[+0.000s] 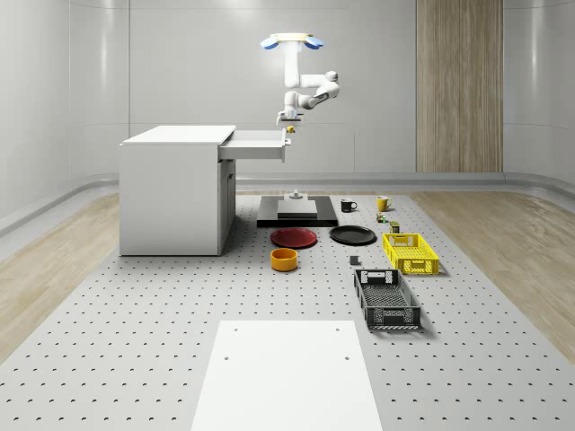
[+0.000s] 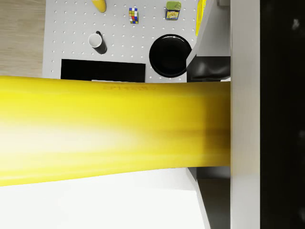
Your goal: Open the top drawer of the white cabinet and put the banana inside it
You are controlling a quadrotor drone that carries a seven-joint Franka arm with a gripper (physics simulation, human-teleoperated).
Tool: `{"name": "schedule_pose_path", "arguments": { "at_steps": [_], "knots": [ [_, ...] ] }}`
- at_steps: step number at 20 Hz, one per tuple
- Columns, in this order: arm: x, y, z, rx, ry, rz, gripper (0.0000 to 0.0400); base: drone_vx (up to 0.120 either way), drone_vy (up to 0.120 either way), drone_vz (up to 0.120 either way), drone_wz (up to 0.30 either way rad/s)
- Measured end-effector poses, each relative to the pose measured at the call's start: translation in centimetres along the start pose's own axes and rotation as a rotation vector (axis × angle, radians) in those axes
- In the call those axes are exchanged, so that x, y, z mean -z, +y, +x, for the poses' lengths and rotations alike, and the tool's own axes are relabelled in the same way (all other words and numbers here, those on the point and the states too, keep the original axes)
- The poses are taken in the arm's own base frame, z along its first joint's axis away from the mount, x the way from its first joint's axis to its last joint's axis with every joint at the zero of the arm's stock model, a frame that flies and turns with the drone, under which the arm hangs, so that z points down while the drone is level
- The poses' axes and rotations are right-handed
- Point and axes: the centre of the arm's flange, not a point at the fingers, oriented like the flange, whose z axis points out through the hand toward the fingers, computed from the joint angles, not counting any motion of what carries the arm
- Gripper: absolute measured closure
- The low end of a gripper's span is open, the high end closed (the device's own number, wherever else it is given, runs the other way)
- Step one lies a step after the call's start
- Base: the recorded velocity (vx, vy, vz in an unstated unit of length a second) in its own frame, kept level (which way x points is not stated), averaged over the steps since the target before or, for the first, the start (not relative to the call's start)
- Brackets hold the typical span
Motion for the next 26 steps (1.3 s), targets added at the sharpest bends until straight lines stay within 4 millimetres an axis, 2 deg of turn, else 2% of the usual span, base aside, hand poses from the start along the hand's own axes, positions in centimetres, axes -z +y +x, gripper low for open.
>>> {"name": "schedule_pose_path", "arguments": {
  "at_steps": [26],
  "knots": [
    [0.00, 0.00, 0.00, 0.000, 0.000, 0.000, 0.0208, 0.000, -0.120, 0.000, 0.000]
  ]
}}
